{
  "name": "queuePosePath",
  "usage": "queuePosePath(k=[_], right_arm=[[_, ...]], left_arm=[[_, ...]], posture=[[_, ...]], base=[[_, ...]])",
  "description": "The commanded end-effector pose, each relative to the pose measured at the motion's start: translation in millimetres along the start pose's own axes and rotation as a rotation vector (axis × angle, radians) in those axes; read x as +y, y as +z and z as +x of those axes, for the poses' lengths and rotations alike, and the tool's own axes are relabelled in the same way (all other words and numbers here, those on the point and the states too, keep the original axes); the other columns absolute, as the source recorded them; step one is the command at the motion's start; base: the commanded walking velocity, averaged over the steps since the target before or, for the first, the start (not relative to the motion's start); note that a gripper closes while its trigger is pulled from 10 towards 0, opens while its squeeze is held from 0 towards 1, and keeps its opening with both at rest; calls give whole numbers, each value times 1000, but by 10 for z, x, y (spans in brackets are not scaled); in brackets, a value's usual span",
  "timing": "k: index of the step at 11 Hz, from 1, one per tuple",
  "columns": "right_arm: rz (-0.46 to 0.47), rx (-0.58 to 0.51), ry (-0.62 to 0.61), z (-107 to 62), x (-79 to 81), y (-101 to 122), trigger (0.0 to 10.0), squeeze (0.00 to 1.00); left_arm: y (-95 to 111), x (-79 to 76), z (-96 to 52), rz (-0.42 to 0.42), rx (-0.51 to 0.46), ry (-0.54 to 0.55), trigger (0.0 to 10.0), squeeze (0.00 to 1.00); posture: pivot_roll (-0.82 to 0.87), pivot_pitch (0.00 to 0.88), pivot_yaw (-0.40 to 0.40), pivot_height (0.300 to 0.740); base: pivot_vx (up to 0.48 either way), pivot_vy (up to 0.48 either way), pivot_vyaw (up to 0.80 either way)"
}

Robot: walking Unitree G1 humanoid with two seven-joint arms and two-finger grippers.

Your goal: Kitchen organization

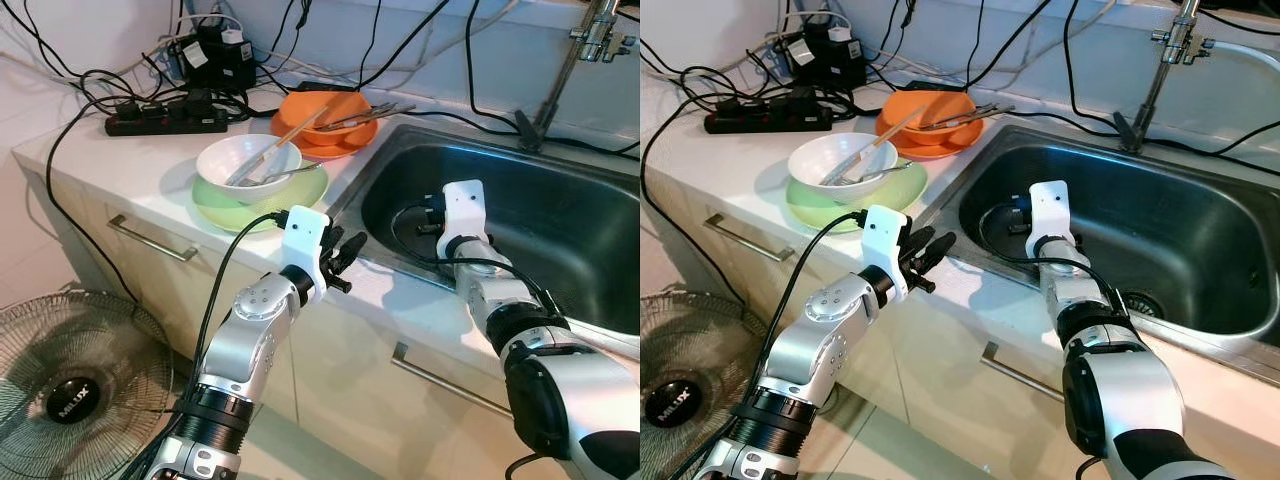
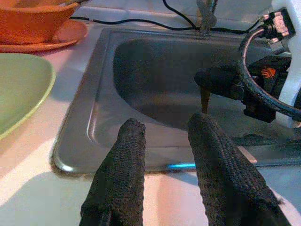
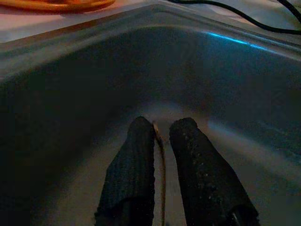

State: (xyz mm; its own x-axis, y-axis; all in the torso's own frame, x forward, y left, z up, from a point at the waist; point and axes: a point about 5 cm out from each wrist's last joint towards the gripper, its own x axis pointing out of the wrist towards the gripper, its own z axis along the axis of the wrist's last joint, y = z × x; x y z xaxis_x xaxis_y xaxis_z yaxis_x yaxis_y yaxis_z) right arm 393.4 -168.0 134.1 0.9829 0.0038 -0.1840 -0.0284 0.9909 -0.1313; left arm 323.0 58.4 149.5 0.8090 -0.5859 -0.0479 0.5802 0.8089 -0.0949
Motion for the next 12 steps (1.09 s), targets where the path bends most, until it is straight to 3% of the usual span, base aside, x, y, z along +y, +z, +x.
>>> queuePosePath(k=[1, 4, 6, 7, 9, 10, 11, 12], right_arm=[[5, -40, 13, 23, 32, 116, 10000, 0], [67, -262, -10, 31, -14, 514, 10000, 0], [69, -302, -25, 25, -62, 589, 10000, 0], [81, -304, -26, 22, -70, 577, 10000, 0], [116, -357, 48, -15, 37, 551, 10000, 0], [135, -384, 74, -49, 83, 514, 10000, 1000], [140, -403, 73, -83, 87, 474, 10000, 1000], [120, -426, 64, -123, 79, 449, 10000, 63]], left_arm=[[44, -12, -15, 19, -23, -5, 10000, 0], [104, 28, -11, 50, -70, 34, 10000, 0], [118, 18, -1, 69, -84, 35, 10000, 0], [148, 26, -2, 100, -105, 48, 10000, 0], [270, 45, -8, 268, -155, 97, 10000, 0], [332, 64, -11, 318, -190, 123, 10000, 0], [369, 78, -14, 343, -211, 139, 10000, 0], [413, 94, -23, 385, -235, 159, 10000, 0]], posture=[[190, 12, 3, 740], [181, 22, 8, 740], [182, 26, 6, 740], [181, 28, 5, 740], [173, 32, 6, 740], [170, 32, 6, 740], [165, 33, 8, 740], [163, 33, 7, 740]], base=[[0, 0, 0], [0, 0, 0], [0, 0, 0], [0, 0, 0], [0, 0, 0], [0, 0, 0], [0, 0, 0], [0, 0, 0]])
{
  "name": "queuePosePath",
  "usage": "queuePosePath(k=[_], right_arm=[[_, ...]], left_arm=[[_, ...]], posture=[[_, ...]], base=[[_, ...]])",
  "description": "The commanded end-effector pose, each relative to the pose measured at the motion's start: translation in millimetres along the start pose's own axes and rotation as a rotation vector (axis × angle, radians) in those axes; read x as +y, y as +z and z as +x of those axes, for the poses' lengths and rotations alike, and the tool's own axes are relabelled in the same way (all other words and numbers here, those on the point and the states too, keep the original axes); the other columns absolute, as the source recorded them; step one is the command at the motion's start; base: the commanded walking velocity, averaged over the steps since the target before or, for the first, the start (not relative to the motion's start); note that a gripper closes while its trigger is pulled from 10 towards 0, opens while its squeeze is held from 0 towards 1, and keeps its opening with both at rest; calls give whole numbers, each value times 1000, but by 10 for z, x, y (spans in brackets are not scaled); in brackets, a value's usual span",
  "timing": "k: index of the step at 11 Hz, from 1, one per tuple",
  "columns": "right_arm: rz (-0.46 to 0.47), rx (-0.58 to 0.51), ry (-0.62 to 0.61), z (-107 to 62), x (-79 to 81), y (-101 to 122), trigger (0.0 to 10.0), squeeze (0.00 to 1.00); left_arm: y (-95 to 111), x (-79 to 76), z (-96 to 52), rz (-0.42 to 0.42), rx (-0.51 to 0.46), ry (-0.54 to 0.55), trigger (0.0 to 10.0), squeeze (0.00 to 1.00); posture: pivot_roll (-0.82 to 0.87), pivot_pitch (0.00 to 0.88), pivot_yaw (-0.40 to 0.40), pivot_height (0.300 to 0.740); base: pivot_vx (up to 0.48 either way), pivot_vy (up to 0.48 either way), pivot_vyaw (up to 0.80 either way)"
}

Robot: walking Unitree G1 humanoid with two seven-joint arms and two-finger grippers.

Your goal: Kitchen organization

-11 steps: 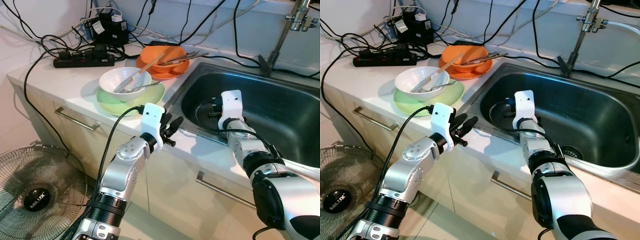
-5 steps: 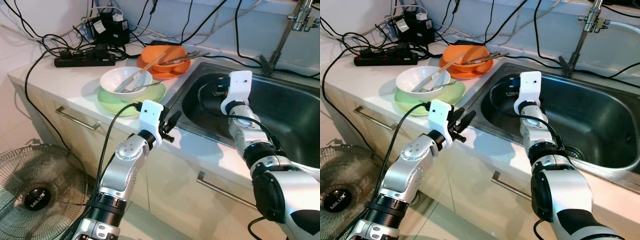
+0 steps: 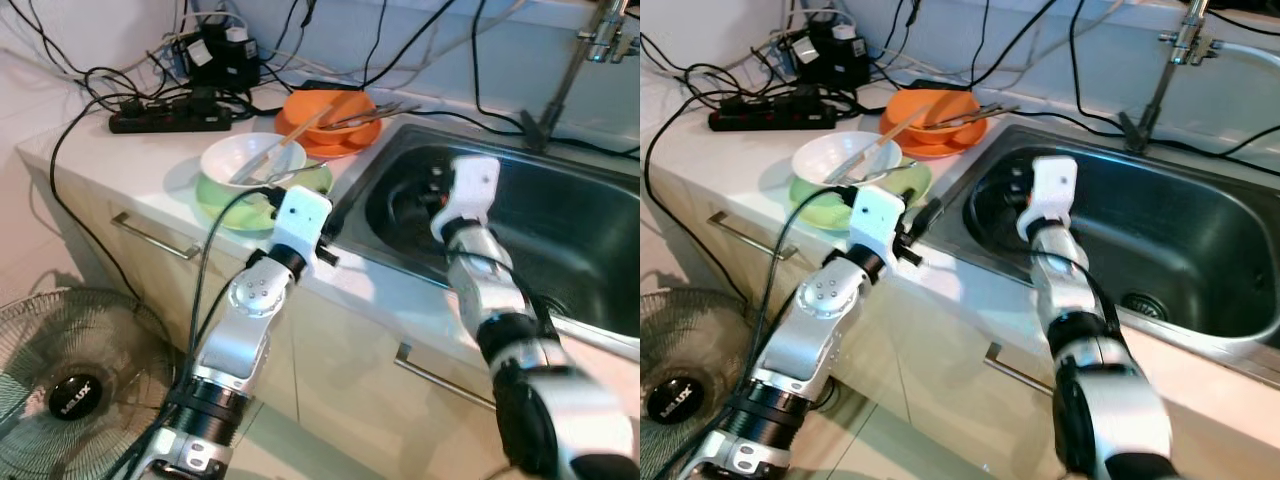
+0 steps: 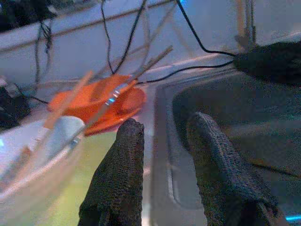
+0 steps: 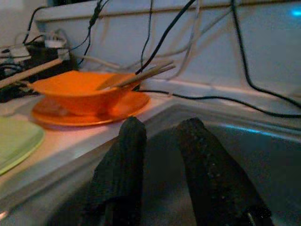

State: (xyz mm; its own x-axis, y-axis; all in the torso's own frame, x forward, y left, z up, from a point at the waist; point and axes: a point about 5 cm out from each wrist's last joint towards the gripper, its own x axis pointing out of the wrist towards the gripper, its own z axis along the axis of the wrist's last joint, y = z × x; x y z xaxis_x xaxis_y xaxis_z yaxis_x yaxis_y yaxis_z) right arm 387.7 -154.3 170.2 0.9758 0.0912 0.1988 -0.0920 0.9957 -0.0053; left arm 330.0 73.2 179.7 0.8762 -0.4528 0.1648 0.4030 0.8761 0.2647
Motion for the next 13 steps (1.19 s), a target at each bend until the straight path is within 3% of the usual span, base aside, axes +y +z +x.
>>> queuePosePath(k=[1, 2, 3, 4, 5, 7, 13], right_arm=[[29, -46, -13, -11, -21, 73, 10000, 0], [60, -47, -25, -56, -19, 54, 10000, 1000], [58, -43, -23, -72, -9, 44, 10000, 1000], [62, -36, -28, -82, 4, 32, 10000, 0], [70, -34, -27, -82, 12, 36, 10000, 0], [81, -25, -26, -94, 25, 46, 10000, 0], [91, -15, -32, -96, 49, 58, 10000, 0]], left_arm=[[137, 43, 44, 72, -57, 25, 10000, 0], [177, 109, 55, 142, -76, 51, 10000, 0], [199, 144, 63, 185, -81, 64, 10000, 0], [269, 236, 99, 294, -93, 102, 10000, 0], [294, 297, 137, 381, -80, 122, 10000, 0], [225, 369, 189, 431, -32, 127, 10000, 0], [138, 316, 323, 449, 12, 36, 10000, 0]], posture=[[159, 36, 8, 740], [155, 35, 9, 740], [155, 35, 10, 740], [159, 32, 9, 740], [160, 28, 8, 740], [162, 26, 6, 740], [162, 21, 7, 740]], base=[[0, 0, 0], [0, 0, 0], [0, 0, 0], [0, 0, 0], [0, 0, 0], [0, 0, 0], [0, 0, 0]])
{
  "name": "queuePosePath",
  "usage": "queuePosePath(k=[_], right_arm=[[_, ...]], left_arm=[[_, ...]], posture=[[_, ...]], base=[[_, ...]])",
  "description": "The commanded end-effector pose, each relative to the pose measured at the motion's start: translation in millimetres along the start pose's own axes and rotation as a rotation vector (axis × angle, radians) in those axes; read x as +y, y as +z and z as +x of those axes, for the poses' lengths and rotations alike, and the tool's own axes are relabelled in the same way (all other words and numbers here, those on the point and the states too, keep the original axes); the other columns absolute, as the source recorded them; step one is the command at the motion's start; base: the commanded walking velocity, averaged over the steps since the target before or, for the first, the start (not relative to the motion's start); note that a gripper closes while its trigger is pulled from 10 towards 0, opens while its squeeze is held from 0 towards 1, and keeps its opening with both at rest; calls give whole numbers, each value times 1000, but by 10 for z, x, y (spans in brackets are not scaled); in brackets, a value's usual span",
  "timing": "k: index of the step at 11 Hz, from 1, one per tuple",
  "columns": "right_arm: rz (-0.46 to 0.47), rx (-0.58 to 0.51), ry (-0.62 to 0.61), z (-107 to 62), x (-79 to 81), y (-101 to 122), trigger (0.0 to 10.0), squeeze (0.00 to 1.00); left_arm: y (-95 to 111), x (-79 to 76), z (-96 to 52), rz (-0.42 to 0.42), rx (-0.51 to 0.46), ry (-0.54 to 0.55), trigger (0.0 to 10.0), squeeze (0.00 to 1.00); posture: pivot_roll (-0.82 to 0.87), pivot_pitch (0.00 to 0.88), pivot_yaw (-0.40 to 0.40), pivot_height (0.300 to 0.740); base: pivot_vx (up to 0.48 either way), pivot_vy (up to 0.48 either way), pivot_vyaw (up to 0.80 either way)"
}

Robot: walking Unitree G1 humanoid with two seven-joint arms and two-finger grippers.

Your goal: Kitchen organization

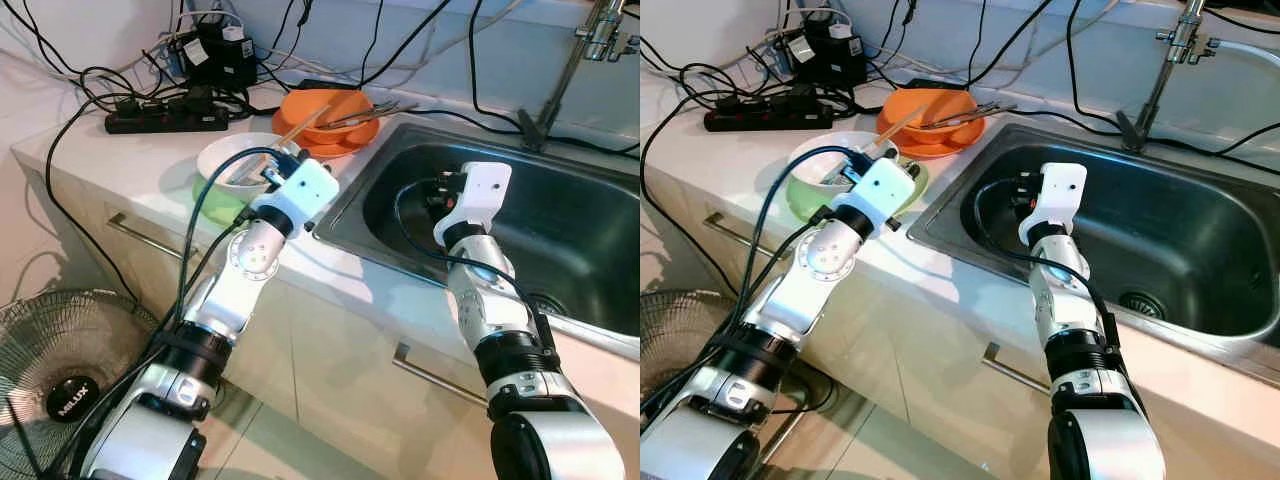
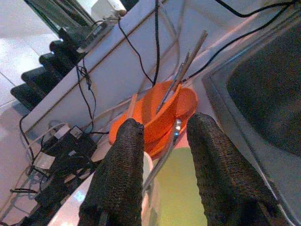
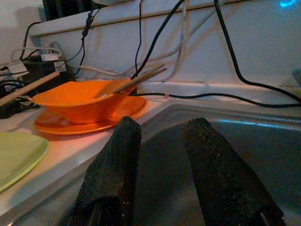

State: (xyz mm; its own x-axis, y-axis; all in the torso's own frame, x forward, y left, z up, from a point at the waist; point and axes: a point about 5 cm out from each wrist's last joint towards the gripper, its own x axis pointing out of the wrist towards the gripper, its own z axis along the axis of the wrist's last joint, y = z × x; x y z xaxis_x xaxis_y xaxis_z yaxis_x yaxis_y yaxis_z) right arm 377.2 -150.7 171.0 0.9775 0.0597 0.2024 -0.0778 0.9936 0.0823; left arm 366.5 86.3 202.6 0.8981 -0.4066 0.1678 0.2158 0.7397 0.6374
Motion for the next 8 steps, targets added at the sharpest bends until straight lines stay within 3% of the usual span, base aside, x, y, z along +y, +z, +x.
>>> queuePosePath(k=[1, 8], right_arm=[[12, -12, -2, 1, 15, 35, 10000, 0], [17, 8, -6, -32, 22, -13, 10000, 0]], left_arm=[[37, 0, 43, 18, -16, -31, 10000, 0], [-32, 19, 226, 133, 38, -66, 10000, 0]], posture=[[162, 22, 8, 740], [153, 29, 13, 740]], base=[[0, 0, 0], [0, 0, 0]])
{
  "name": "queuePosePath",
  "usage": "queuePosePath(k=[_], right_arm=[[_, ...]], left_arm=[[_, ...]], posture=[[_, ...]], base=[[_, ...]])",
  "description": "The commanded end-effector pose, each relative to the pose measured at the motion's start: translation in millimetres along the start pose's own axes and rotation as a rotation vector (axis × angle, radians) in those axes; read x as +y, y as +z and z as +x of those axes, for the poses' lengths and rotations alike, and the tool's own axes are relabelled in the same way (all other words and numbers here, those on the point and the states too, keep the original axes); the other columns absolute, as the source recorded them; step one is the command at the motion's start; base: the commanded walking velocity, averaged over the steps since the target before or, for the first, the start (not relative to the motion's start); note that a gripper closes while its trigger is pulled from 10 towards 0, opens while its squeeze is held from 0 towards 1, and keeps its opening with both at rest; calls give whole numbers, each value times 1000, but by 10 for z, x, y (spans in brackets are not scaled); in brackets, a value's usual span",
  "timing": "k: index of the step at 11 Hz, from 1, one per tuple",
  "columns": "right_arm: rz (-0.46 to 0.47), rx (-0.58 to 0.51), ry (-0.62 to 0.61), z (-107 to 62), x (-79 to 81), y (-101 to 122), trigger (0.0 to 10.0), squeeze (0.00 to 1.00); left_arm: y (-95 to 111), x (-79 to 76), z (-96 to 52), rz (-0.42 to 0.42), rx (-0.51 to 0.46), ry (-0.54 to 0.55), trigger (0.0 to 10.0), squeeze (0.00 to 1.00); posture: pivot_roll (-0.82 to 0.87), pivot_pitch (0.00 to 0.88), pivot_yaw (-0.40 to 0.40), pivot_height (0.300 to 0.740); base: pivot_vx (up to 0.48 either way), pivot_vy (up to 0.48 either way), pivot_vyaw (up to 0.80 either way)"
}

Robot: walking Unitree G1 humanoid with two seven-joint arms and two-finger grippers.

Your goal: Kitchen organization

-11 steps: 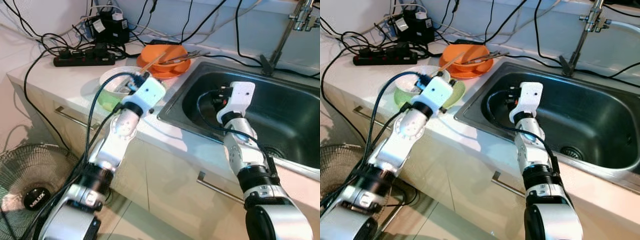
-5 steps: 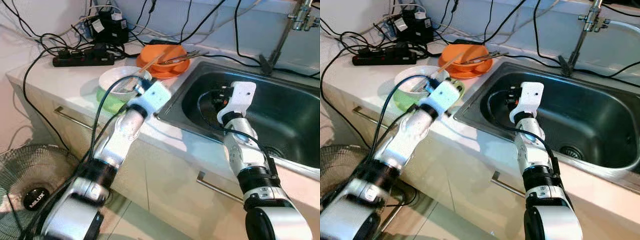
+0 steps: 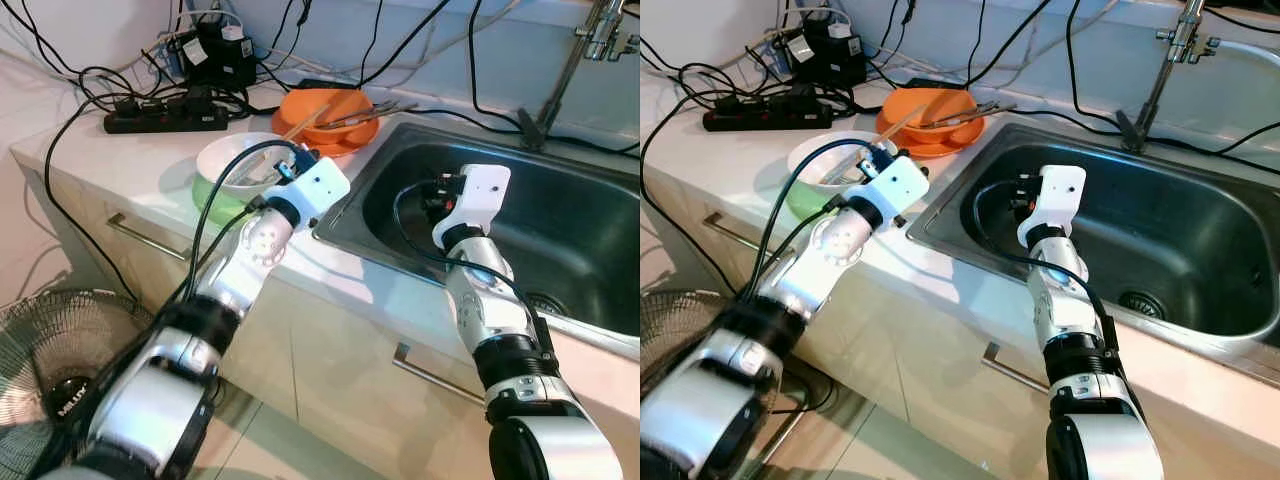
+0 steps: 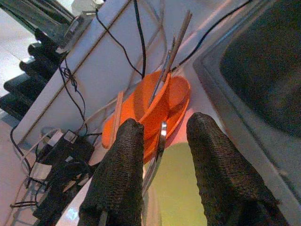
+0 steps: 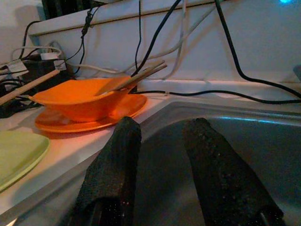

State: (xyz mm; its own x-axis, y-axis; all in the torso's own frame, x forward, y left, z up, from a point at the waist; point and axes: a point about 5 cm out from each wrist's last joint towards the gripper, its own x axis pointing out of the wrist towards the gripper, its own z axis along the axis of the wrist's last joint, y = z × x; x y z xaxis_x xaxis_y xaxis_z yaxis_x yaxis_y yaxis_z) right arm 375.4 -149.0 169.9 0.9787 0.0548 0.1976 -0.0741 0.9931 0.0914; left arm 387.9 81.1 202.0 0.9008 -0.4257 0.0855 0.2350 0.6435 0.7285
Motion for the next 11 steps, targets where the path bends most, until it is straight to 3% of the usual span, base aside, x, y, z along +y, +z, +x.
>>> queuePosePath(k=[1, 3, 4, 11], right_arm=[[9, 6, -3, -17, -2, -11, 10000, 0], [9, 9, -4, -20, 2, -17, 10000, 0], [10, 10, -4, -21, 8, -22, 10000, 0], [7, 12, -8, -17, 2, -28, 10000, 0]], left_arm=[[12, 19, 28, 34, 0, 0, 10000, 0], [12, 17, 61, 40, 9, 1, 9529, 0], [8, 17, 76, 42, 11, 2, 0, 0], [95, 118, 122, 20, -31, 61, 0, 0]], posture=[[153, 29, 13, 740], [151, 29, 18, 740], [151, 27, 19, 740], [155, 22, 14, 740]], base=[[0, 0, 0], [0, 0, 0], [0, 0, 0], [0, 0, 0]])
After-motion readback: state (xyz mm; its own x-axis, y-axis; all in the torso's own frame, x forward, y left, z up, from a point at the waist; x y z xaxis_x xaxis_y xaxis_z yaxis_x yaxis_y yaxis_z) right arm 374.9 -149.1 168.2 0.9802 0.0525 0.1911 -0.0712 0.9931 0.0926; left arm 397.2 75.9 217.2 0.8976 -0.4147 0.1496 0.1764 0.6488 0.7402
